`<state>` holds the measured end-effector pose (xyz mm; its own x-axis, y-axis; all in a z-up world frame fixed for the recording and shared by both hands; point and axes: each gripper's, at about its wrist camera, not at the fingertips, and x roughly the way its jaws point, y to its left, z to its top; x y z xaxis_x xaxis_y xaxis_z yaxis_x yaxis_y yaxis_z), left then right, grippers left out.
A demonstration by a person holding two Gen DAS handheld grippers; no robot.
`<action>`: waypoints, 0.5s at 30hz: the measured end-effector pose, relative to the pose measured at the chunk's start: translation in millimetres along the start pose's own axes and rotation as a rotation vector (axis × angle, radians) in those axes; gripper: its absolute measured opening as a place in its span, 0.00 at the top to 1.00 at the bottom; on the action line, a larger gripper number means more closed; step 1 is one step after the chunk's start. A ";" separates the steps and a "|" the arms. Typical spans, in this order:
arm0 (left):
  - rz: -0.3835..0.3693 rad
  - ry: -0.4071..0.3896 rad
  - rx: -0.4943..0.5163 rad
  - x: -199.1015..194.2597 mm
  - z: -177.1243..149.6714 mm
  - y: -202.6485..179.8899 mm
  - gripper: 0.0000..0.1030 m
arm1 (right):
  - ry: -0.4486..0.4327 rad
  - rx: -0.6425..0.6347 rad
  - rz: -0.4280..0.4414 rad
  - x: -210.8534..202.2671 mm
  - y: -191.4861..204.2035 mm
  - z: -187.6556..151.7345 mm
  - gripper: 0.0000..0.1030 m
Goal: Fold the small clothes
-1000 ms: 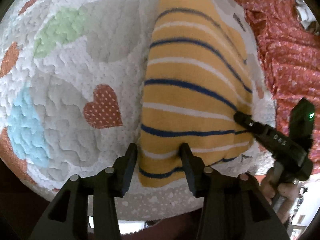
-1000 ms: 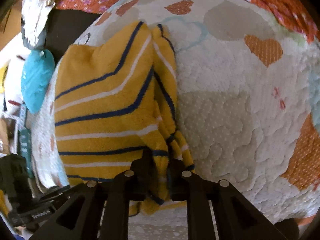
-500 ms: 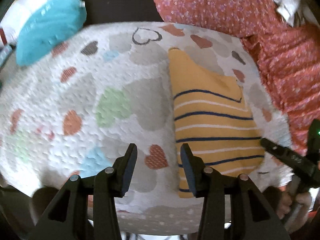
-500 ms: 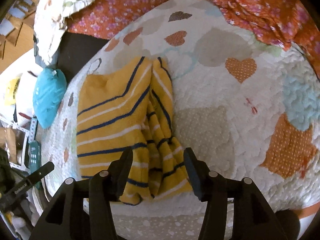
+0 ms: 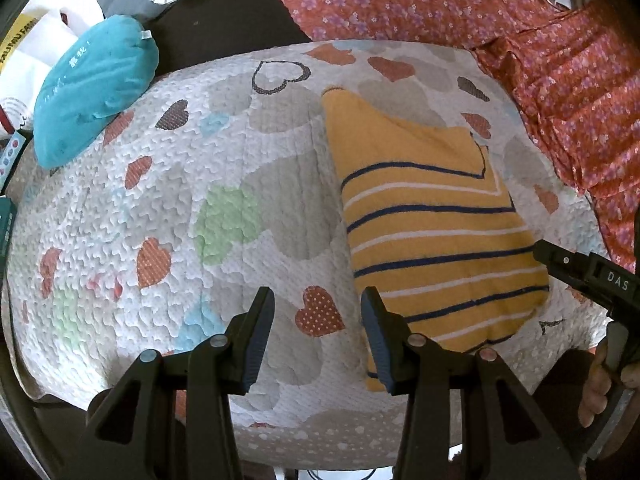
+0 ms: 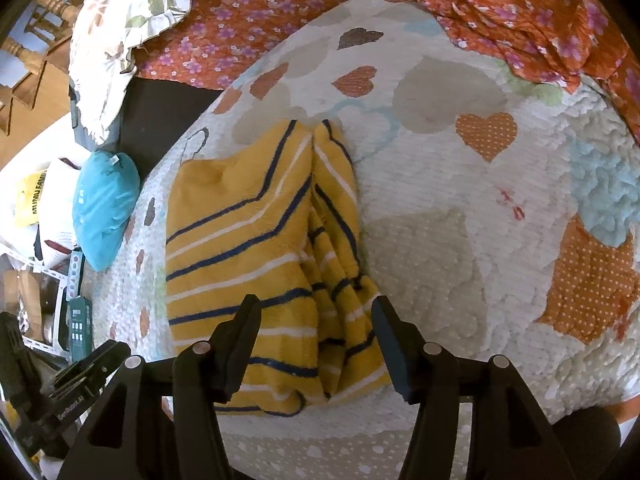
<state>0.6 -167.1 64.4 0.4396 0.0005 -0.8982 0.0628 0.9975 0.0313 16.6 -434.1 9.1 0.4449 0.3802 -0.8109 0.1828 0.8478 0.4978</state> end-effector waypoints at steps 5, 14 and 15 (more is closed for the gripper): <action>0.012 0.007 0.014 2.5 1.0 -1.9 0.57 | -0.003 -0.007 0.007 1.8 4.2 2.0 0.39; 0.011 0.016 0.017 5.1 0.5 -4.1 0.56 | -0.015 -0.027 -0.007 -0.2 6.7 3.5 0.38; 0.011 0.018 0.018 5.4 0.2 -4.3 0.56 | -0.013 -0.023 -0.007 0.1 5.6 3.8 0.38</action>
<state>2.9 -171.3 59.4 0.4241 0.0128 -0.9055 0.0742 0.9961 0.0488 21.0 -430.8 13.0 0.4554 0.3695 -0.8100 0.1658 0.8587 0.4849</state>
